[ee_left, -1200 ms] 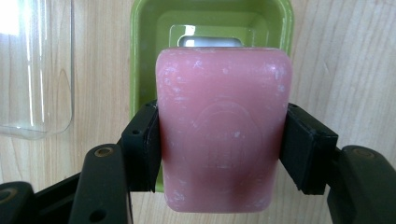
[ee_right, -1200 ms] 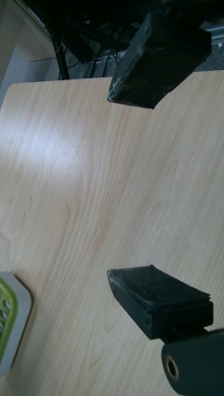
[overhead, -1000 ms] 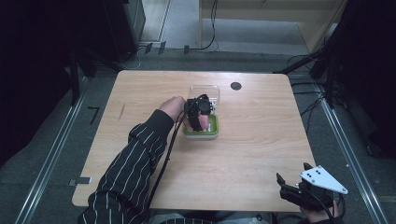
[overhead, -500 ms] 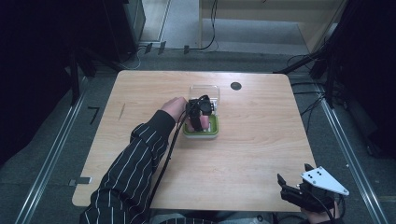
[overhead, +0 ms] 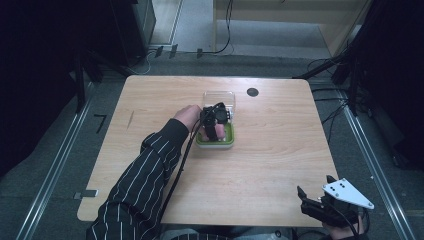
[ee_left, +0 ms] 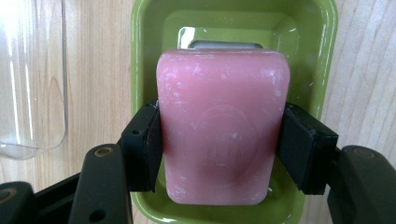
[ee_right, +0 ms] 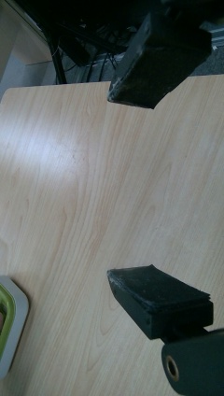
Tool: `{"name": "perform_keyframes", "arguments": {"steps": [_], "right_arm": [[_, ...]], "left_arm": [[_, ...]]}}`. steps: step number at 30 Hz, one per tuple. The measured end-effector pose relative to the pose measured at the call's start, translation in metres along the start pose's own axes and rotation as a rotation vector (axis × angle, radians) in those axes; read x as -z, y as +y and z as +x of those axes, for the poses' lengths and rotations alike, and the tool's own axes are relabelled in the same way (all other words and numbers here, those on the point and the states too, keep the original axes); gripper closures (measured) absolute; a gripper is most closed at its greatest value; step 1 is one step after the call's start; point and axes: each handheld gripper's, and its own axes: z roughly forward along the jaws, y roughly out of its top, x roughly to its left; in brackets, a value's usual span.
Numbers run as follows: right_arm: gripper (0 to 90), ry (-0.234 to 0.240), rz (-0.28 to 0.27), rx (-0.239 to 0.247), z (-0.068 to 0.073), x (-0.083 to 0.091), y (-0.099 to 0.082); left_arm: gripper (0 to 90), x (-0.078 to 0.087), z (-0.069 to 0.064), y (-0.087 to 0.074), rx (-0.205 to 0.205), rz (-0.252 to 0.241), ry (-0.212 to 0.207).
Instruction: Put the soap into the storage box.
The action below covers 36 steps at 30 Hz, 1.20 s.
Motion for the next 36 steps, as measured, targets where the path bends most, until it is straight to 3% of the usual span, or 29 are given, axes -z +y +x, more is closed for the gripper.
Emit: {"name": "perform_keyframes", "arguments": {"steps": [28,36], "right_arm": [[13.5,-0.005,-0.003,0.0,-0.0008,0.0009,-0.0004],[13.5,-0.005,-0.005,-0.002,-0.0013,0.0011,-0.0004]], "left_arm": [[37.2,-0.0046,0.0032,-0.0027,0.008,-0.006,-0.002],[34.2,-0.0003,0.0039,-0.0046,0.012,-0.03,-0.011]]}}
